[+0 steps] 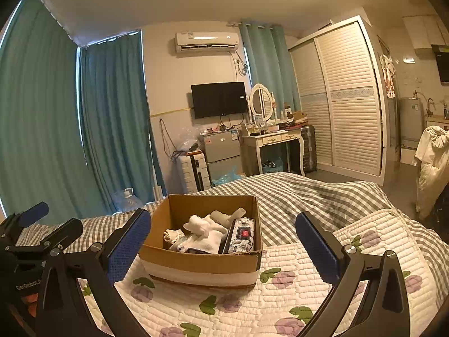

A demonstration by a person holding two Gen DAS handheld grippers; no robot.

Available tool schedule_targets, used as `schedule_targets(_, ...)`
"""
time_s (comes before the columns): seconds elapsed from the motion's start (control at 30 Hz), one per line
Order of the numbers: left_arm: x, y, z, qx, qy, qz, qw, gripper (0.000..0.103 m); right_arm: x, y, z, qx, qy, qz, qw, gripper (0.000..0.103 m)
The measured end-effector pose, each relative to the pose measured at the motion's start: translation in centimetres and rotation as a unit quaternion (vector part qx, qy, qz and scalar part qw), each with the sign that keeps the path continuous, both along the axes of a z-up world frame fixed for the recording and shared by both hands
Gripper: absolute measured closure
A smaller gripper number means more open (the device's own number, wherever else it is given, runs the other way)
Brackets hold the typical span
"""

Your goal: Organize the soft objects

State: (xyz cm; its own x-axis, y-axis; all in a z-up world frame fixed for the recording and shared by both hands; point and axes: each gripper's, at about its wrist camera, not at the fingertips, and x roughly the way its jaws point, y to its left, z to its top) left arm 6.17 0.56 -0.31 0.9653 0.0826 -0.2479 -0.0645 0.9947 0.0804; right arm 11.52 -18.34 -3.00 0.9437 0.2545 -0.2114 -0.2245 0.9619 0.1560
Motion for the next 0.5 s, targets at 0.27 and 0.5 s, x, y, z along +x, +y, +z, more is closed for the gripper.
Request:
schedule_targets(0.27, 0.23, 0.3, -0.43, -0.002, 0.004, -0.001, 1.0, 0.0, 0.08, 0.33, -0.37, -0.003, 0.005, 0.0, 1.0, 0.0)
schedule_targets(0.5, 0.18, 0.32, -0.41, -0.002, 0.004, 0.0, 1.0, 0.0, 0.01, 0.74, -0.47, -0.008, 0.004, 0.003, 1.0, 0.0)
